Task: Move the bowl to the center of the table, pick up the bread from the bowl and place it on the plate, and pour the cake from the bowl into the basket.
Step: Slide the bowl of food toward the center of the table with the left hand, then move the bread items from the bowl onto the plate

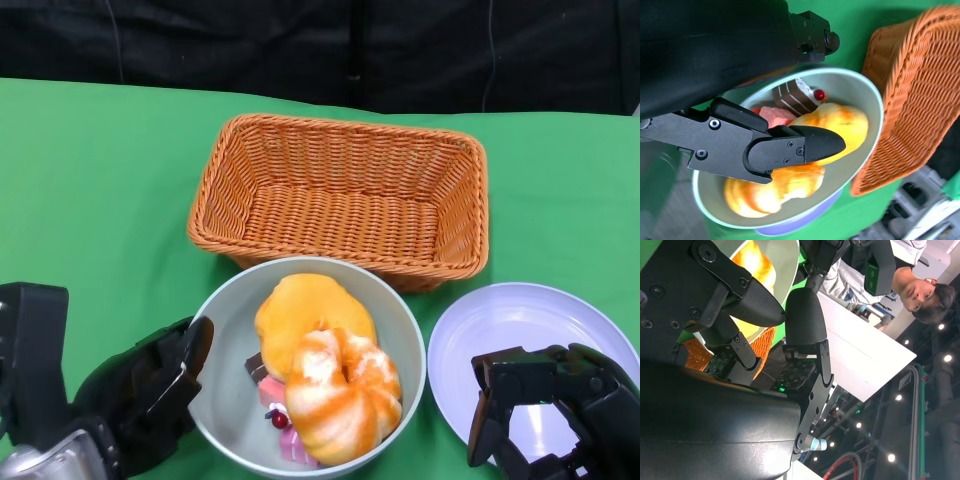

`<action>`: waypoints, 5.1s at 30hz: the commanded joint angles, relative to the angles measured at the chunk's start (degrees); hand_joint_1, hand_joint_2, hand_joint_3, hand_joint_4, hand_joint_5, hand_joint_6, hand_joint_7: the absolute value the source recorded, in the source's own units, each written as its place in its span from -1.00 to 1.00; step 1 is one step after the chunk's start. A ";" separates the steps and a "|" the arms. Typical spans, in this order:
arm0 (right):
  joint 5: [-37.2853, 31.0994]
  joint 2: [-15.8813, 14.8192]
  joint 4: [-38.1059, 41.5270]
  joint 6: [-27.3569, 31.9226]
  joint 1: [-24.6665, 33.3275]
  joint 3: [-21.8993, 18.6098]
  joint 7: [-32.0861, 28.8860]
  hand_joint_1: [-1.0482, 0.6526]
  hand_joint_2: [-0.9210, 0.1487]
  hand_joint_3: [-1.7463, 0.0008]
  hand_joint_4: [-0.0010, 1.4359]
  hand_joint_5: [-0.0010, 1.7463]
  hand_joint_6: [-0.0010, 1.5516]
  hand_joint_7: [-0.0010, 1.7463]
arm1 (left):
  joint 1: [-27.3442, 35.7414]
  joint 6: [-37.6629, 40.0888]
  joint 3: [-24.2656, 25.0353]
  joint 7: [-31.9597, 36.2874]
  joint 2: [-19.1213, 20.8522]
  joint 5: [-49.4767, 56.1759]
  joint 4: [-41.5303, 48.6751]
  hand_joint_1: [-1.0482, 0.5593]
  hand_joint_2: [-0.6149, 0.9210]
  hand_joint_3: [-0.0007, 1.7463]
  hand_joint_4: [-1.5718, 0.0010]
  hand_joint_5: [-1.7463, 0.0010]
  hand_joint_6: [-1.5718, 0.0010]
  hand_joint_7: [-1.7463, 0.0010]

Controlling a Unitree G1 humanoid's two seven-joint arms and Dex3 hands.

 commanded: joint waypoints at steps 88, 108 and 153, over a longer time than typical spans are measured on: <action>-41.70 -5.91 -7.85 41.71 -17.78 17.80 -4.40 -0.46 -0.92 1.00 -1.00 0.01 -0.85 -0.44 | 17.33 -51.80 -18.72 16.30 -1.34 42.20 -1.87 -0.05 1.00 -0.64 0.57 0.58 0.46 0.89; -40.51 -6.23 7.33 26.44 -19.57 17.70 -21.77 0.03 -0.19 -0.25 0.36 0.94 0.16 0.59 | 17.79 -54.87 -18.48 16.65 -3.27 43.11 -0.95 -0.02 1.00 -0.67 0.74 0.25 0.41 0.93; -26.63 5.84 7.31 16.75 -33.03 6.35 -27.64 0.07 0.60 -1.00 0.45 1.00 0.12 0.85 | 17.70 -54.19 -19.51 16.27 -3.94 43.36 0.07 -0.01 1.00 -0.68 0.86 0.06 0.42 0.97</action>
